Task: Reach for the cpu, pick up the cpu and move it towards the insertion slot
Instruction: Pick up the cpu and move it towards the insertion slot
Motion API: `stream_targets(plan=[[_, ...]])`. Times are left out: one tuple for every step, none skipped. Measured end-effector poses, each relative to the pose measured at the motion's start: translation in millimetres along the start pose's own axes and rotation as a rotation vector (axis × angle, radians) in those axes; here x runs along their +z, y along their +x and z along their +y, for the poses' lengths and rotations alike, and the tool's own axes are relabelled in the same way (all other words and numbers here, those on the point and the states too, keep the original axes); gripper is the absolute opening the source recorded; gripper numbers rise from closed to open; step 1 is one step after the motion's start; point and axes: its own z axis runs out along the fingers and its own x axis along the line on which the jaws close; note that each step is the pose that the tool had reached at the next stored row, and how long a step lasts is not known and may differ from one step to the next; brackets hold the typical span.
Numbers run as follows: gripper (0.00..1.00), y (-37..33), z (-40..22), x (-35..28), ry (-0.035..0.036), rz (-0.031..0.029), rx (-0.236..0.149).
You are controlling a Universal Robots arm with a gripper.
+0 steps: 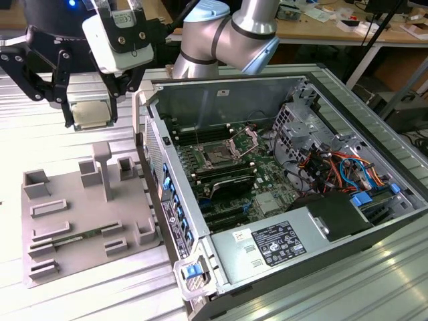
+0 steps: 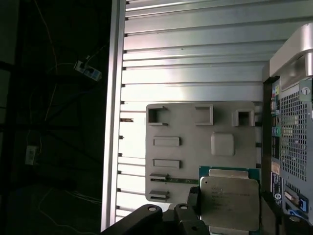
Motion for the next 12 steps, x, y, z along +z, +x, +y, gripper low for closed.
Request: stream_targets(plan=[[0.55, -1.6, -0.1, 0.0, 0.0, 0.0, 0.0], [0.55, -3.1, -0.2, 0.0, 0.0, 0.0, 0.0], [0.55, -4.3, -0.2, 0.0, 0.0, 0.0, 0.0], [0.55, -5.2, -0.2, -0.1, 0.0001, 0.0001, 0.0], [0.55, -8.1, -0.4, 0.0, 0.0, 0.0001, 0.0], [0.55, -10.4, -0.5, -0.1, 0.0, 0.0002, 0.0], [0.55, -11.5, -0.5, -0.1, 0.0001, 0.0002, 0.0], [0.55, -12.8, -0.6, -0.1, 0.0, 0.0002, 0.0], [0.55, -20.5, -1.0, -0.1, 0.0, 0.0004, 0.0], [0.55, -30.8, -1.4, -0.1, 0.0, 0.0007, 0.0], [0.55, -43.6, -2.0, -0.2, 0.0, 0.001, 0.0], [0.55, -54.1, -2.5, -0.2, -0.0001, 0.0013, 0.0]])
